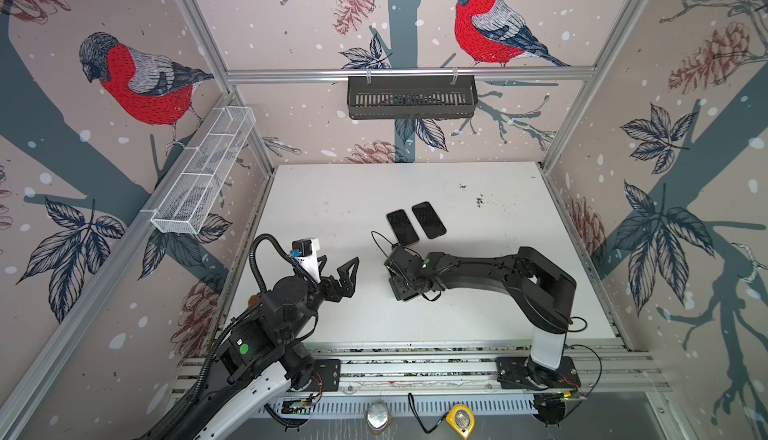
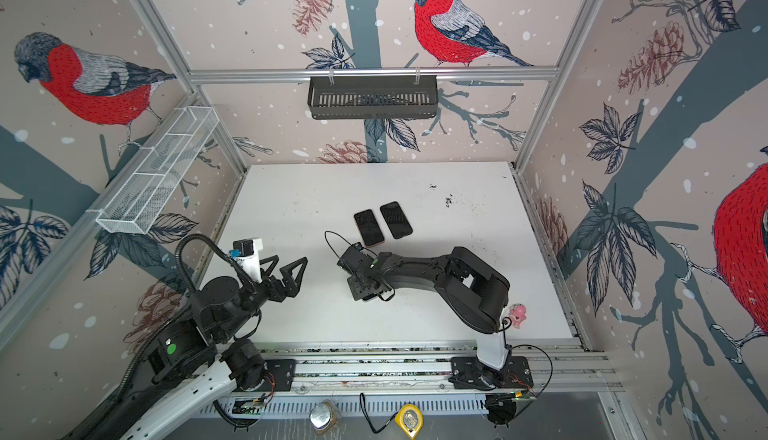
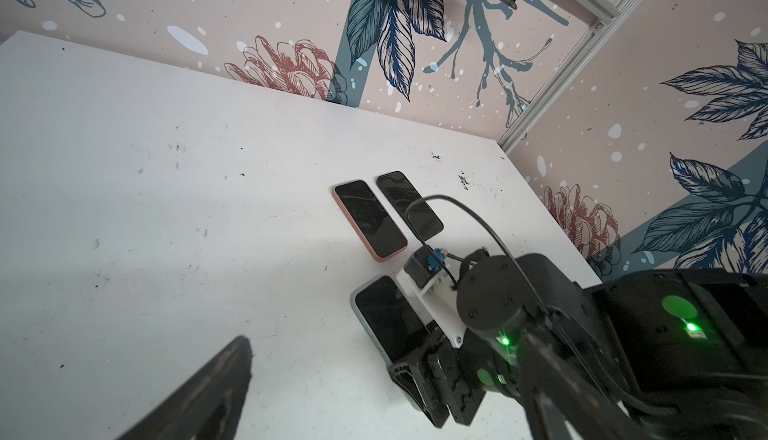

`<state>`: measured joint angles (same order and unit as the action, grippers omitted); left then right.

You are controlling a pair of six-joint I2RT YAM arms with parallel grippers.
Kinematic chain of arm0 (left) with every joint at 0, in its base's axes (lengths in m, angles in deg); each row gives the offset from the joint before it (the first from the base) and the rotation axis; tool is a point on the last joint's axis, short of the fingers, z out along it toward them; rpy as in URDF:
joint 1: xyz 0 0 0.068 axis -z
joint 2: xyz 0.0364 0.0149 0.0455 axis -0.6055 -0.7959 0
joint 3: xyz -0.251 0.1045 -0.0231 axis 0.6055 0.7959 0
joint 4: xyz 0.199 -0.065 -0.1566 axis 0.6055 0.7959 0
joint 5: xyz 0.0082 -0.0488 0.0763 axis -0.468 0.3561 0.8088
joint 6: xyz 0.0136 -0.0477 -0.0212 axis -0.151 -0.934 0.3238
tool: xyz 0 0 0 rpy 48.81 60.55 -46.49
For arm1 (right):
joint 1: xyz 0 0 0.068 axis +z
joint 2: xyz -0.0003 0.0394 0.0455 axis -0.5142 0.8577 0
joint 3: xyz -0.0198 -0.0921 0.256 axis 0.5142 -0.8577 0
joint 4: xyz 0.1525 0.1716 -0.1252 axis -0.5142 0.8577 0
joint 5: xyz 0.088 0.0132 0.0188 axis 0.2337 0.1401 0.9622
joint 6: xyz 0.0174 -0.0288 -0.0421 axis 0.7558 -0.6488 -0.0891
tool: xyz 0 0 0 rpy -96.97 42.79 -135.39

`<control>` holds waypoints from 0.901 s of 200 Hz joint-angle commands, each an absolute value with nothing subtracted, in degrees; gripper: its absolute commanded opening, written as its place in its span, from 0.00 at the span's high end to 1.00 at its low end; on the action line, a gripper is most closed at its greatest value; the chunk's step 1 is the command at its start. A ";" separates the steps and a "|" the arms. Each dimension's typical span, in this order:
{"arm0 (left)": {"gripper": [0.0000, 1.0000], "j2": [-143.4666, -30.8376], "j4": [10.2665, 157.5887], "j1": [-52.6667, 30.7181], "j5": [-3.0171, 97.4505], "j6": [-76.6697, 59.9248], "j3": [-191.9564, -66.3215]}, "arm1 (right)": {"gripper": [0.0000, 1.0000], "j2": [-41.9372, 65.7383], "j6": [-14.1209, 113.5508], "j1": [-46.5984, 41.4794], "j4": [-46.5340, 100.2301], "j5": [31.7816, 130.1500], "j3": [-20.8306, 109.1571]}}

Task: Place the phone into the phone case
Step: 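Carry the cased phone with the right gripper beside the pink-cased phone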

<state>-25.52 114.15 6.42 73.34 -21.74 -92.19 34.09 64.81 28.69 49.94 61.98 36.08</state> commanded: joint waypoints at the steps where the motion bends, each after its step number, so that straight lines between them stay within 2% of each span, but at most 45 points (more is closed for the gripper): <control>1: 0.02 -25.25 112.72 6.33 73.64 -21.91 -92.12 | 0.24 37.07 62.94 27.48 51.55 64.82 39.31; 136: 0.02 -24.87 110.83 5.46 71.50 -20.63 -91.68 | 0.23 57.20 62.44 22.62 57.74 66.47 67.00; 180: 0.02 -24.98 110.58 5.14 70.69 -20.43 -91.48 | 0.23 61.24 62.79 21.80 59.46 66.59 72.38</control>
